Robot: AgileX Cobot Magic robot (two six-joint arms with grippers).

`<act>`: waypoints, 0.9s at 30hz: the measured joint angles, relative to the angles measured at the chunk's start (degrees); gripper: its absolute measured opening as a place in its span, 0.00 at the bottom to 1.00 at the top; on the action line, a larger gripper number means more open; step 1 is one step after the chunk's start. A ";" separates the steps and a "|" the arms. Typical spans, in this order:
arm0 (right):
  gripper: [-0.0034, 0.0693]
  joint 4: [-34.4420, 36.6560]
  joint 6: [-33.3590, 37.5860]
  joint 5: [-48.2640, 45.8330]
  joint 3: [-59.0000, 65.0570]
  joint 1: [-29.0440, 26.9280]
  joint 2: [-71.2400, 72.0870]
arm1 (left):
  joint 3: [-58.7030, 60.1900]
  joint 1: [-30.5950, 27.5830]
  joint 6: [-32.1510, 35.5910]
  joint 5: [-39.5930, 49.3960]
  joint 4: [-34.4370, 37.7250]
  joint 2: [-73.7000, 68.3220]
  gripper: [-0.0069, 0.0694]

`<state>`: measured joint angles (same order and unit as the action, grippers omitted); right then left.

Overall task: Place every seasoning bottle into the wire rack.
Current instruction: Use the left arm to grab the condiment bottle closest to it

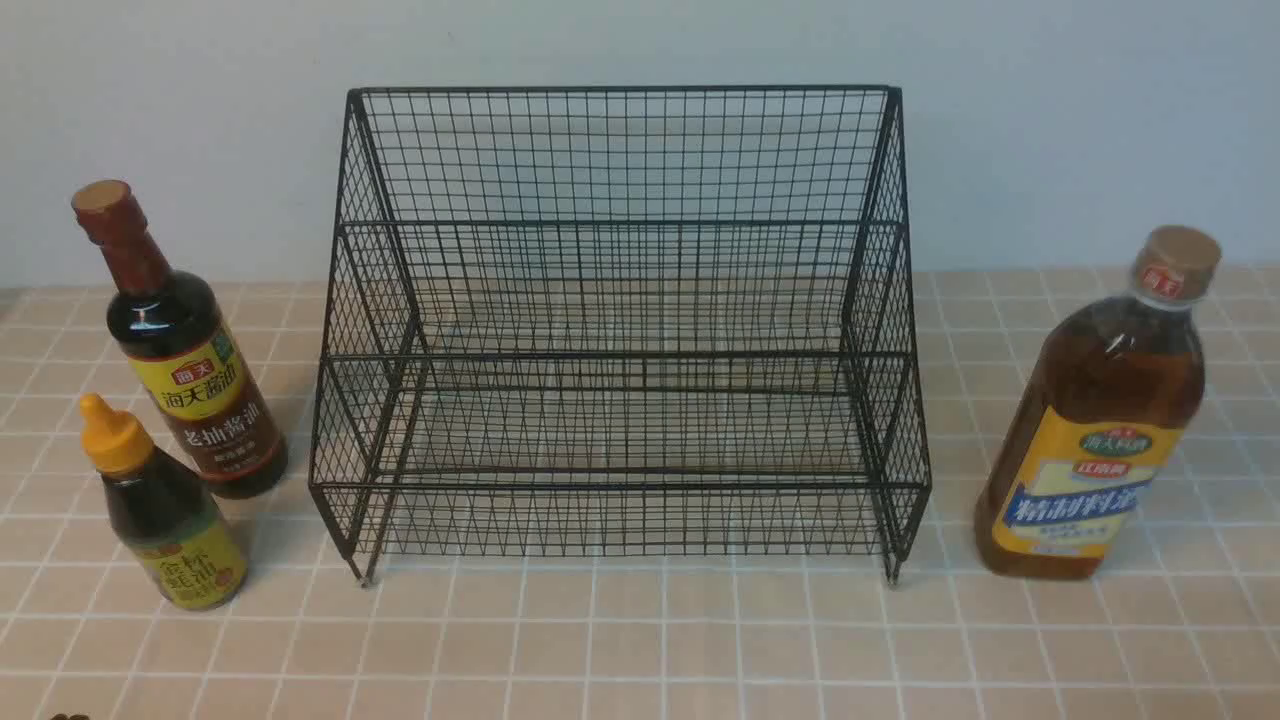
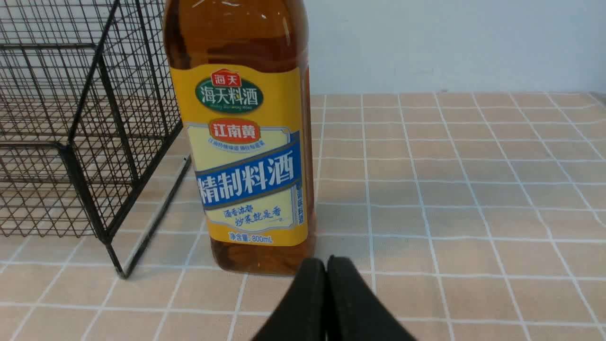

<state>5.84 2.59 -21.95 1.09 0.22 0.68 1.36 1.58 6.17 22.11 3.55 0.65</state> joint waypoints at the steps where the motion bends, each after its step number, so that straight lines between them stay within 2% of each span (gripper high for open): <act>1: 0.03 0.00 0.00 0.00 0.00 0.00 0.00 | 0.00 0.00 0.00 0.00 0.00 0.00 0.08; 25: 0.03 0.00 0.00 0.00 0.00 0.00 0.00 | 0.00 0.00 0.00 -0.05 0.00 0.00 0.08; 27: 0.03 0.00 0.00 0.00 0.00 0.00 0.00 | 0.18 0.00 -0.85 -1.16 1.85 0.00 0.08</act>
<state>5.84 2.59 -21.95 1.09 0.22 0.68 1.54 1.58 5.33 20.95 5.40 0.65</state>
